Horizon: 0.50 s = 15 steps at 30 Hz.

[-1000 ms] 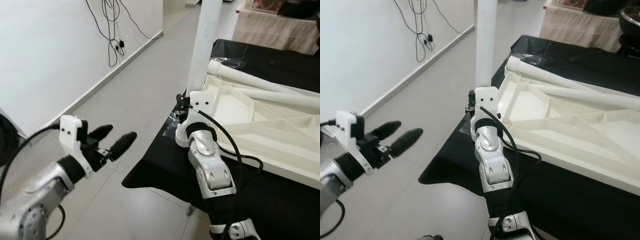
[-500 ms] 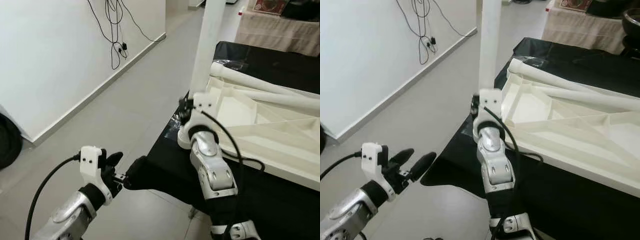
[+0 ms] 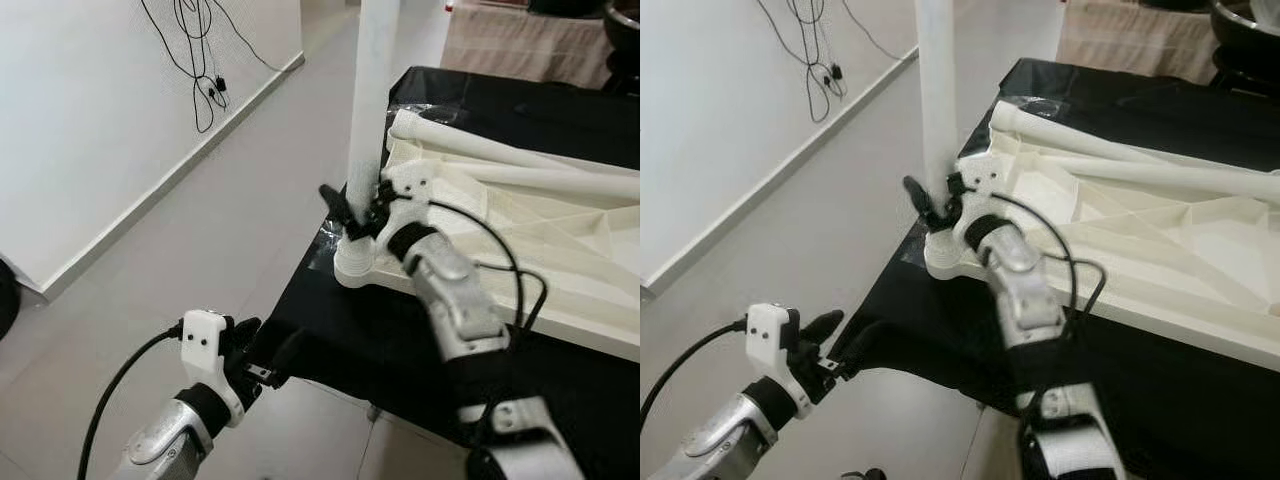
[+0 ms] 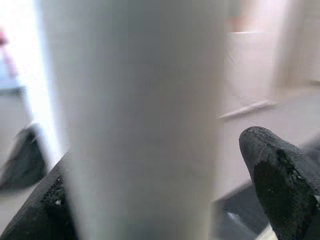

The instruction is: Building children table

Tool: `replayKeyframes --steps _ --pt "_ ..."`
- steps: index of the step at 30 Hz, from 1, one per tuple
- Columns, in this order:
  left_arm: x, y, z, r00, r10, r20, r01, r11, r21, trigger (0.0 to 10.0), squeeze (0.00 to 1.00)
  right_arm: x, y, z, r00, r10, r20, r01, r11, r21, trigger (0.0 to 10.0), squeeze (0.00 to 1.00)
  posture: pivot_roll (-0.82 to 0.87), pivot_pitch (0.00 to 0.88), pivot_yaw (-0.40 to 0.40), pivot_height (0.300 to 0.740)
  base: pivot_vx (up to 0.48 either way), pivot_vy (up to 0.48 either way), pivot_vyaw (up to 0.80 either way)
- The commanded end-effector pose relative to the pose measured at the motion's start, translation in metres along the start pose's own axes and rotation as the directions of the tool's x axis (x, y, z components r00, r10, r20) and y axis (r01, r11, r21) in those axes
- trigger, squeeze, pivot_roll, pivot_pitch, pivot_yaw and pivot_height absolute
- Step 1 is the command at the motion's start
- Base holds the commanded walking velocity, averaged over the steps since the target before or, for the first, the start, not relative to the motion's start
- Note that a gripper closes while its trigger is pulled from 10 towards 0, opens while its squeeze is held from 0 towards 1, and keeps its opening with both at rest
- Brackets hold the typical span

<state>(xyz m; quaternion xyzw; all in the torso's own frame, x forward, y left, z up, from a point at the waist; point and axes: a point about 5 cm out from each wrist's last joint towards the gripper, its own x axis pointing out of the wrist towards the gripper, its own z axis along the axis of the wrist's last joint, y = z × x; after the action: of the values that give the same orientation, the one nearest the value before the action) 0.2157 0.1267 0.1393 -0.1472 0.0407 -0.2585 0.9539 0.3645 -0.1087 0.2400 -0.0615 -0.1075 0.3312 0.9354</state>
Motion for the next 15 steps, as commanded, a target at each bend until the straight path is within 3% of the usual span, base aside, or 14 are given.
replayKeyframes --steps 1,4,7,10,11,12,13,14,15 --pt "0.0 -0.001 -0.007 1.0 -0.012 -0.009 0.012 1.0 0.014 10.0 0.0 0.003 0.004 0.0 0.968 0.25 -0.025 -0.25 0.968 -0.01 10.0 0.0 0.11 0.177 0.014 0.74 0.0 0.0 0.0" --pt "0.001 -0.002 -0.007 1.0 -0.024 -0.008 0.025 0.999 0.039 10.0 0.0 0.005 0.002 0.002 0.959 0.282 -0.036 -0.283 0.959 -0.013 10.0 0.0 0.11 0.177 0.014 0.74 0.0 0.0 0.0" --pt "0.001 -0.007 -0.001 0.997 -0.06 0.038 0.057 0.995 0.086 10.0 0.0 0.008 0.008 -0.005 0.896 0.429 -0.115 -0.433 0.901 -0.013 10.0 0.0 0.1 0.164 0.007 0.74 0.0 0.0 0.0" --pt "0.001 -0.008 0.001 0.996 -0.075 0.05 0.071 0.994 0.081 10.0 0.0 0.008 0.009 -0.007 0.884 0.447 -0.135 -0.454 0.891 -0.023 10.0 0.0 0.11 0.159 0.0 0.74 0.0 0.0 0.0" --pt "0.0 -0.01 0.002 0.993 -0.102 0.051 0.098 0.993 0.072 10.0 0.0 0.009 0.01 -0.009 0.877 0.462 -0.134 -0.467 0.884 -0.009 8.6 0.0 0.11 0.153 -0.001 0.74 0.0 0.0 0.0" --pt "-0.002 -0.012 0.003 0.99 -0.131 0.051 0.127 0.989 0.077 10.0 0.0 0.009 0.011 -0.01 0.874 0.469 -0.124 -0.472 0.882 0.005 3.8 0.0 0.11 0.153 -0.001 0.74 0.0 0.0 0.0" --pt "-0.002 -0.012 0.003 0.99 -0.131 0.051 0.127 0.989 0.077 10.0 0.0 0.009 0.011 -0.01 0.874 0.469 -0.124 -0.472 0.882 0.005 3.8 0.0 0.11 0.153 -0.001 0.74 0.0 0.0 0.0" --pt "-0.003 -0.015 0.004 0.986 -0.159 0.046 0.154 0.984 0.09 10.0 0.0 0.009 0.011 -0.013 0.874 0.472 -0.119 -0.473 0.881 0.022 0.0 0.0 0.11 0.149 0.001 0.74 0.0 0.0 0.0" --pt "-0.003 -0.015 0.004 0.986 -0.159 0.046 0.154 0.984 0.09 10.0 0.0 0.009 0.011 -0.013 0.874 0.472 -0.119 -0.473 0.881 0.022 0.0 0.0 0.11 0.149 0.001 0.74 0.0 0.0 0.0"
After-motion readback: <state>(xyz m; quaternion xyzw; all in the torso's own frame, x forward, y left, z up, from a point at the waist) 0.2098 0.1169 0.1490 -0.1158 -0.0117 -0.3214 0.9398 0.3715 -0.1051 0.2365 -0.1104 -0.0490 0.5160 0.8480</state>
